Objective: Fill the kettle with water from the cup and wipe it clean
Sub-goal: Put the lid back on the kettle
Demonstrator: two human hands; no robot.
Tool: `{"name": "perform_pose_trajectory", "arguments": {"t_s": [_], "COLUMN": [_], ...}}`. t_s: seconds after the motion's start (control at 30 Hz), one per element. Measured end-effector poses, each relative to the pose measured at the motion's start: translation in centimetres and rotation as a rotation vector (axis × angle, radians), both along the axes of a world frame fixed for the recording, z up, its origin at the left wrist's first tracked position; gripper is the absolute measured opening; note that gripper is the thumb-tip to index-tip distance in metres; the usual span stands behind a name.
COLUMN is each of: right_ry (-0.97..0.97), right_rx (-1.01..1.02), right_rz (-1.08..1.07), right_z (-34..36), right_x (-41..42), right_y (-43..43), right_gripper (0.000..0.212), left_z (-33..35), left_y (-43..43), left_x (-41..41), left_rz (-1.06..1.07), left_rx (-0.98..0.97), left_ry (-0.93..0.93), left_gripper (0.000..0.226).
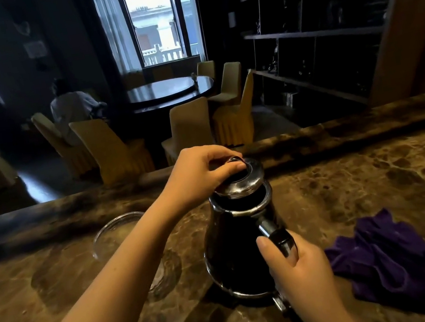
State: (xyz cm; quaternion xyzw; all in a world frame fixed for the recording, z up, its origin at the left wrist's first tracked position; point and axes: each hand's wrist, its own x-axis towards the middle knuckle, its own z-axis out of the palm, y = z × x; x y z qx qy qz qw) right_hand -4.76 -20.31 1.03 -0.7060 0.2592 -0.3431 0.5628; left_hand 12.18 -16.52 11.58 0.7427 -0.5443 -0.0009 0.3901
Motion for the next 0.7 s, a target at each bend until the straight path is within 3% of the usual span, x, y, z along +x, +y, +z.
{"name": "perform_pose_trajectory", "arguments": {"t_s": [0.23, 0.57, 0.7], "right_ry": [-0.025, -0.046, -0.046], "right_rx": [-0.034, -0.058, -0.030], "right_rz": [-0.016, -0.066, -0.076], "right_z": [-0.2, -0.2, -0.1], "right_x": [0.2, 0.9, 0.8], "right_y": [-0.8, -0.8, -0.4], "right_gripper": [0.041, 0.038, 0.047], "left_z": [-0.8, -1.9, -1.9], "left_y": [0.1, -0.1, -0.1], "left_x": [1.0, -0.1, 0.1], "left_rz": [0.015, 0.012, 0.004], "left_rx": [-0.015, 0.046, 0.041], "left_ry": [0.050, -0.229, -0.270], "left_gripper": [0.021, 0.030, 0.035]}}
